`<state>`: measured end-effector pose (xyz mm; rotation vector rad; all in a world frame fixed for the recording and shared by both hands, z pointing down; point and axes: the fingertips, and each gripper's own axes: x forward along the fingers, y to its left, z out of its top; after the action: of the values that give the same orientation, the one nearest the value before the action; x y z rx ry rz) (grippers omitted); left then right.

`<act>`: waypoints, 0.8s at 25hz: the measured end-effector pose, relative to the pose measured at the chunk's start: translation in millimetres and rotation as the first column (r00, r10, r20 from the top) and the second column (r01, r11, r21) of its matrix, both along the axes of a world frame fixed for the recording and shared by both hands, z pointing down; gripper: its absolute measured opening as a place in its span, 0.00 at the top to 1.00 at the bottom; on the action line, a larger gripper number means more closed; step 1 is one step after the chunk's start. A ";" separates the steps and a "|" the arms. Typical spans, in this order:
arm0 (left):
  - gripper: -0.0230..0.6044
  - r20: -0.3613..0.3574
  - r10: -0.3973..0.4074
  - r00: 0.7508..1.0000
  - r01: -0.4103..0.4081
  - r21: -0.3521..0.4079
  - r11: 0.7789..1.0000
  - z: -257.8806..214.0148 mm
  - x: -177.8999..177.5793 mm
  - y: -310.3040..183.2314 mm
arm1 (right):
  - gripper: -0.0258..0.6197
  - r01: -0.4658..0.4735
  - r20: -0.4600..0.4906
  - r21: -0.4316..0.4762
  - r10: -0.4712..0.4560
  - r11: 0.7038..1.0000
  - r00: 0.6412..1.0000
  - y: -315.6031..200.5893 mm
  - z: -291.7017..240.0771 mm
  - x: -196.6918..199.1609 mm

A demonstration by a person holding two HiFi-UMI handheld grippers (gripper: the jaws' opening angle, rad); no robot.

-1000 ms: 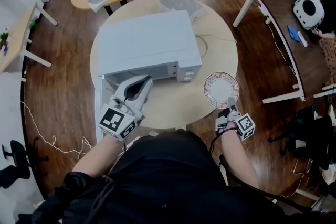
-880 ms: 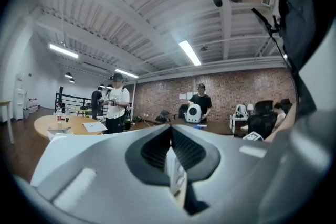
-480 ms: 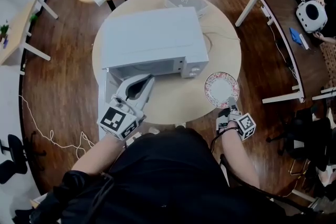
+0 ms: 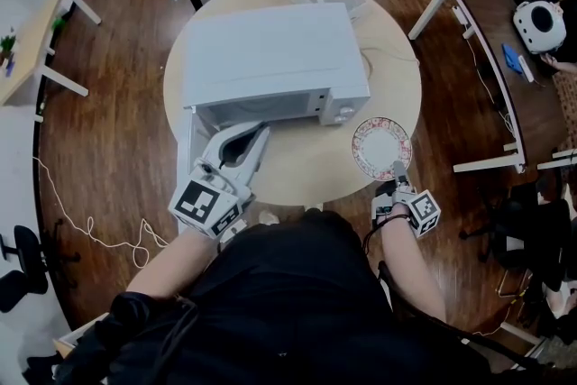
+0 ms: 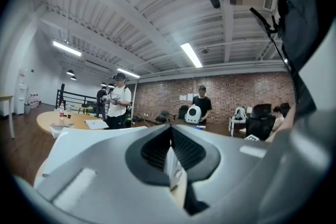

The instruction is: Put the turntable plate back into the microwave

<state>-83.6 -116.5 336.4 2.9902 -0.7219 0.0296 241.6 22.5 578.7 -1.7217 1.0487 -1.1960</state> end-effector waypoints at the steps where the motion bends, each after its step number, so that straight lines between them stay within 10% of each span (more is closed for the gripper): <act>1: 0.96 0.000 -0.001 1.000 0.001 0.000 1.000 0.3 -1.9 -0.1 | 0.92 0.002 0.001 0.002 -0.002 1.000 1.000 -0.5 -0.1 -2.2; 20: 0.96 -0.013 -0.065 0.998 0.065 -0.006 0.998 -0.5 -46.5 9.3 | 0.92 0.101 0.014 -0.003 -0.101 0.995 0.995 -16.7 3.1 -47.3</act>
<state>-130.1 -107.3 335.9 2.9566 -0.8161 0.0084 194.3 5.9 581.8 -1.6776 1.1370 -1.2717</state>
